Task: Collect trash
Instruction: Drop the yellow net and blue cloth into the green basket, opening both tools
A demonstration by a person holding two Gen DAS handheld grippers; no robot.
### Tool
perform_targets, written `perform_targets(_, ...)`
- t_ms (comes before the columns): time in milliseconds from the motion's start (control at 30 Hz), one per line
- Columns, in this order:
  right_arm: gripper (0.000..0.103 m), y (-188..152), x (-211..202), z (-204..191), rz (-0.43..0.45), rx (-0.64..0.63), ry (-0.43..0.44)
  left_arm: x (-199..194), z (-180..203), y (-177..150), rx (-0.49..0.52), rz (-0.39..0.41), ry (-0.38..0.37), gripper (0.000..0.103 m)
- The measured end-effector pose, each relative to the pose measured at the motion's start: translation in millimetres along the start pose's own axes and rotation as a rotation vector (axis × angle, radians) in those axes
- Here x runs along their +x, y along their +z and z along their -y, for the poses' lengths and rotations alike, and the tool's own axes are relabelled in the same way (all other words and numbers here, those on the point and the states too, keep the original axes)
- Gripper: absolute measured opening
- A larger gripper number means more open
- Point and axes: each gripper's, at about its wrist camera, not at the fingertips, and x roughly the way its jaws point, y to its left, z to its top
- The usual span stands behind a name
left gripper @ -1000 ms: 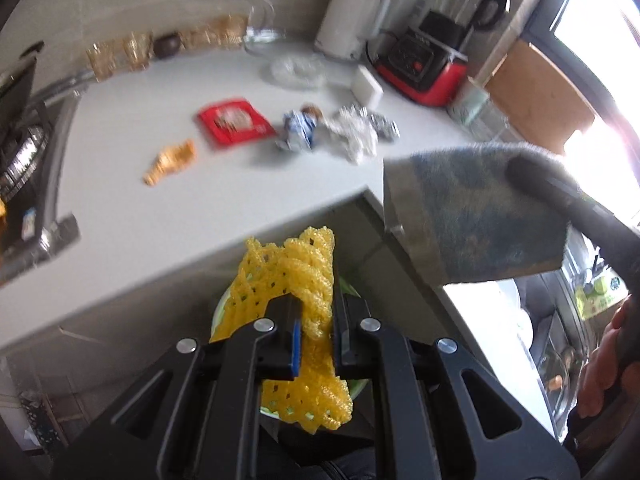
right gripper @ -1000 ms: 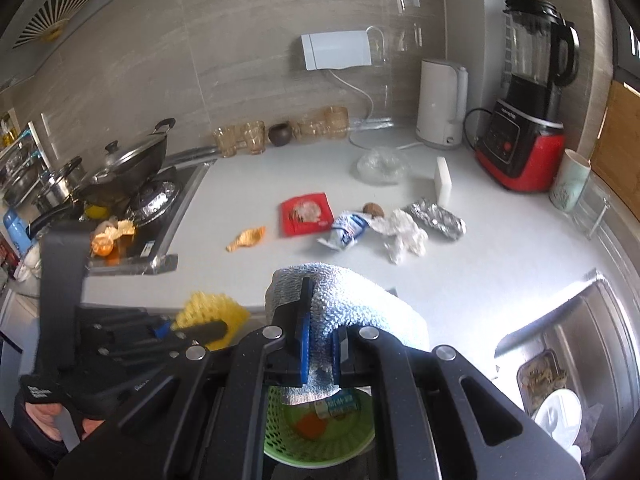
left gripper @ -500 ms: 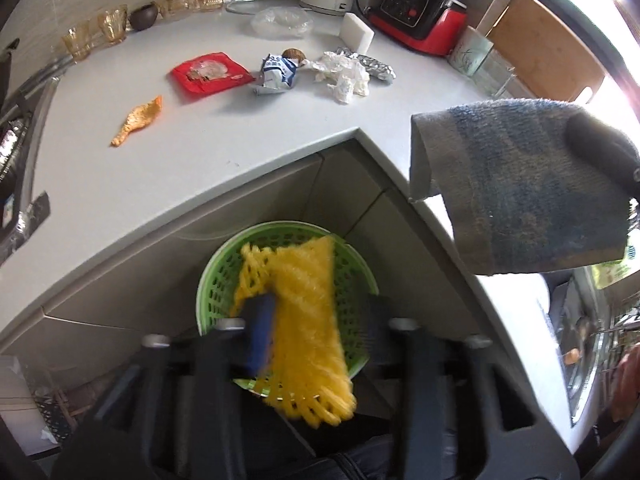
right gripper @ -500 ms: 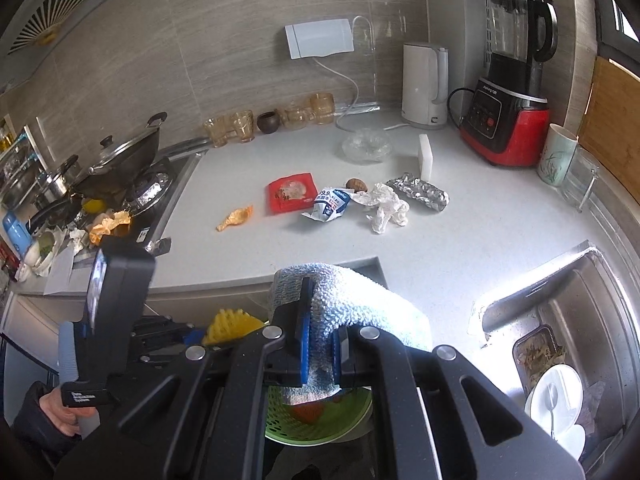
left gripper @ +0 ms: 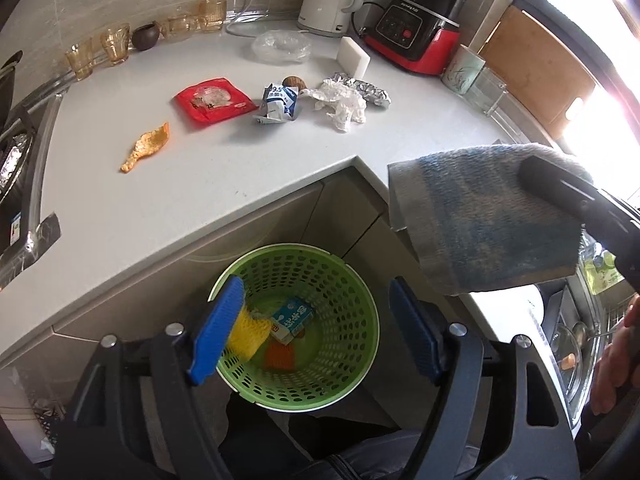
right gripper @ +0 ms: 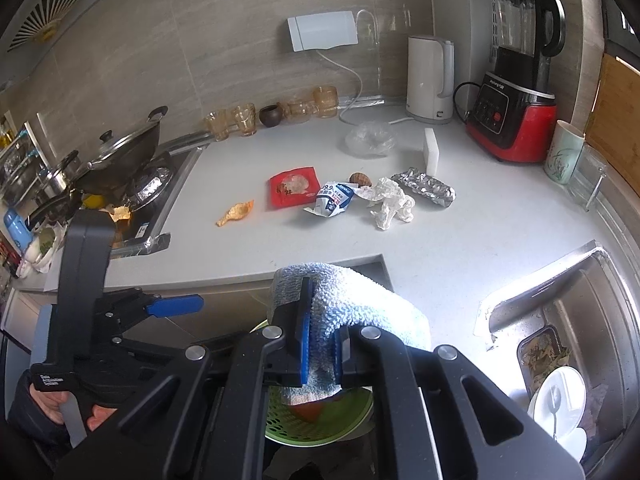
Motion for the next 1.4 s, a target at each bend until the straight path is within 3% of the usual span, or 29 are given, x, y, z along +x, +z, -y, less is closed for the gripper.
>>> perform_targets(200, 0.010, -3.2, 11.4, 0.5, -0.029, 0.001, 0.007, -8.2, -5.2, 4.5, 0.005, 0.019, 0.031, 0.074)
perform_targets(500, 0.013, -17.4, 47.5, -16.8, -0.139, -0.035, 0.057, -34.8, -42.7, 9.0, -0.050, 0.075, 0.164, 0.083)
perform_targets(567, 0.028, -21.9, 58.5, -22.3, -0.182, -0.045, 0.070, -37.8, -51.7, 9.3, -0.067, 0.077, 0.184, 0.084)
perform_targets(633, 0.061, -26.4, 70.8, -26.9, -0.223, -0.044, 0.061, -40.0, -59.8, 9.5, -0.086, 0.076, 0.195, 0.084)
perform_targets(667, 0.066, -28.5, 75.0, -28.3, -0.240, -0.043, 0.053, -41.0, -62.9, 9.2, -0.095, 0.077, 0.199, 0.084)
perform_targets(867, 0.077, -30.3, 84.6, -25.5, -0.283, -0.013, 0.047, -41.8, -75.2, 7.3, -0.117, 0.071, 0.209, 0.084)
perform_targets(1000, 0.078, -28.7, 87.7, -26.5, -0.303, -0.019, 0.053, -40.7, -81.0, 8.2, -0.122, 0.067, 0.210, 0.084)
perform_targets(1133, 0.078, -31.8, 99.9, -36.8, -0.370, -0.070, 0.064, -40.1, -84.8, 8.8, -0.128, 0.069, 0.205, 0.084)
perform_targets(1400, 0.082, -42.0, 129.5, -51.4, -0.516, -0.191, -0.027, -34.5, -98.8, 4.6, -0.167, 0.067, 0.185, 0.084)
